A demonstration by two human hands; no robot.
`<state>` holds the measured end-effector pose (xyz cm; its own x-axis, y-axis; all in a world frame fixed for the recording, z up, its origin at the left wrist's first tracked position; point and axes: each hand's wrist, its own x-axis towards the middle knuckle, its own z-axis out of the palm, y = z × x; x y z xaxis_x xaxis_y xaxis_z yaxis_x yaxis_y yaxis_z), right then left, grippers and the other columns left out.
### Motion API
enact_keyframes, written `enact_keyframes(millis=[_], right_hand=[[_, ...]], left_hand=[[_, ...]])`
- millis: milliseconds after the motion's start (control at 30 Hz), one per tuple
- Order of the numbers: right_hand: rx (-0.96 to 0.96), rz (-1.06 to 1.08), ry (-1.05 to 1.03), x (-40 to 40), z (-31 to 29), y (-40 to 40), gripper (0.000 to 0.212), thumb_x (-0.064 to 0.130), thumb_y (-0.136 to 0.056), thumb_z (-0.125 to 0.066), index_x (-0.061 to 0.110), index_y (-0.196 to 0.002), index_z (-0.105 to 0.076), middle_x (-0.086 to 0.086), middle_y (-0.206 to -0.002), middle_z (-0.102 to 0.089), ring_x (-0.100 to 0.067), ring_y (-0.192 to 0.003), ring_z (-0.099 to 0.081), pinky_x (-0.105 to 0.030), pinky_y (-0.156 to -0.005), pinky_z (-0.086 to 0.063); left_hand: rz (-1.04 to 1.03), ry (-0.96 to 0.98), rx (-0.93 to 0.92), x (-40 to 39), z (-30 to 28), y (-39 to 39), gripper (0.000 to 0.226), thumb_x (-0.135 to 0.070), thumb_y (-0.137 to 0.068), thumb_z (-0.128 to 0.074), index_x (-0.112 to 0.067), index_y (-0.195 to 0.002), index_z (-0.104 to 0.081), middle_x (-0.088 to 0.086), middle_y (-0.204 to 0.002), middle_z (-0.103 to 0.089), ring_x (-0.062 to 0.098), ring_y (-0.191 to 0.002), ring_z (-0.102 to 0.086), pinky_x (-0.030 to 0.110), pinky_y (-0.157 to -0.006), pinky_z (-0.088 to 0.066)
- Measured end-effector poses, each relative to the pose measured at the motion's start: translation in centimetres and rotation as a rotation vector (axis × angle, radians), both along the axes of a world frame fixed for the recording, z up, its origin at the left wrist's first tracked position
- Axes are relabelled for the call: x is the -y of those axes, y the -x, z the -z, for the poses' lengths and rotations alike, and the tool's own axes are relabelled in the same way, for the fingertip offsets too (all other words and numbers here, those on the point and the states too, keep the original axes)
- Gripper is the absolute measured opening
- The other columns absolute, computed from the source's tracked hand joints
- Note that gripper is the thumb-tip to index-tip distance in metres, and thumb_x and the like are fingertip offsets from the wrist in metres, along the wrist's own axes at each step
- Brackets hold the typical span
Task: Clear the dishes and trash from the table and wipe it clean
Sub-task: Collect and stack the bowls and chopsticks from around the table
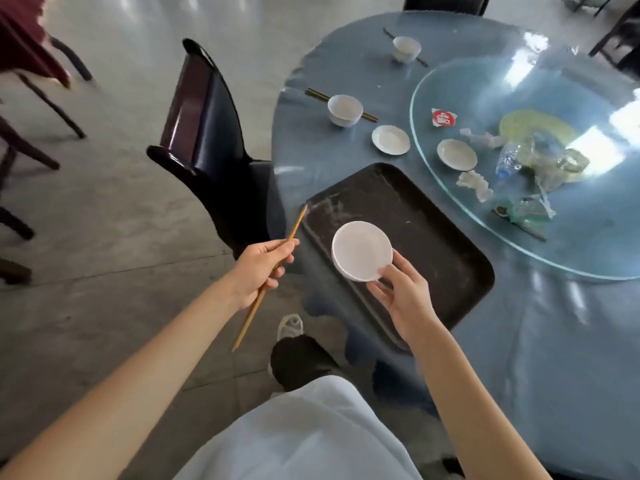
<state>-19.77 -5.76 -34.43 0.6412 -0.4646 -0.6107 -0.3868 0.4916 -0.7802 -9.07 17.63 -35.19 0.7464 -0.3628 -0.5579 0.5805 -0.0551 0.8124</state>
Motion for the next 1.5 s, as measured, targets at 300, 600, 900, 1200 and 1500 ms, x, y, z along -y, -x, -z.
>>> enact_keyframes(millis=[300, 600, 900, 1200, 1500], right_hand=[[-0.001, -0.032, -0.016, -7.8, 2.3, -16.2, 0.040, 0.007, -0.098, -0.066, 0.026, -0.133, -0.069, -0.001, -0.123, -0.073, -0.027, -0.106, -0.074, -0.043, -0.091, -0.063], [-0.045, 0.027, -0.030, -12.0, 1.2, -29.3, 0.044, 0.006, -0.099, -0.063, 0.026, -0.138, -0.065, -0.004, -0.132, -0.067, -0.025, -0.109, -0.071, -0.031, -0.079, -0.063], [-0.064, 0.098, -0.004, -15.9, -0.2, -38.4, 0.042, 0.009, -0.099, -0.066, 0.026, -0.137, -0.066, 0.000, -0.117, -0.073, -0.021, -0.096, -0.075, -0.033, -0.082, -0.063], [-0.004, 0.329, -0.025, -24.6, -0.7, -48.8, 0.045, 0.006, -0.098, -0.063, 0.028, -0.136, -0.067, -0.001, -0.122, -0.073, -0.022, -0.102, -0.075, -0.029, -0.082, -0.062], [-0.008, 0.498, -0.069, -30.2, -1.6, -56.2, 0.047, 0.002, -0.096, -0.061, 0.026, -0.135, -0.067, -0.004, -0.131, -0.069, -0.024, -0.111, -0.069, -0.026, -0.075, -0.062]], left_hand=[[-0.113, -0.080, 0.028, -7.7, -0.2, -14.0, 0.025, -0.027, -0.103, -0.058, -0.015, -0.122, -0.069, 0.000, -0.085, -0.051, 0.004, -0.056, -0.041, 0.014, -0.040, -0.029], [-0.044, -0.129, 0.067, -10.2, -2.9, -26.4, 0.022, -0.029, -0.102, -0.059, -0.018, -0.117, -0.072, 0.000, -0.083, -0.057, 0.006, -0.057, -0.042, 0.017, -0.043, -0.030], [0.038, -0.037, 0.002, -13.4, -4.5, -38.7, 0.025, -0.027, -0.103, -0.057, -0.013, -0.120, -0.070, 0.002, -0.082, -0.056, 0.005, -0.051, -0.034, 0.015, -0.037, -0.027], [0.222, 0.138, -0.136, -21.1, -4.3, -53.9, 0.028, -0.017, -0.106, -0.049, -0.003, -0.125, -0.065, -0.001, -0.082, -0.053, 0.005, -0.056, -0.040, 0.015, -0.040, -0.029], [0.259, 0.136, -0.159, -26.7, -4.4, -66.9, 0.031, -0.019, -0.108, -0.043, -0.004, -0.127, -0.062, -0.002, -0.081, -0.060, 0.008, -0.063, -0.058, 0.020, -0.052, -0.052]])
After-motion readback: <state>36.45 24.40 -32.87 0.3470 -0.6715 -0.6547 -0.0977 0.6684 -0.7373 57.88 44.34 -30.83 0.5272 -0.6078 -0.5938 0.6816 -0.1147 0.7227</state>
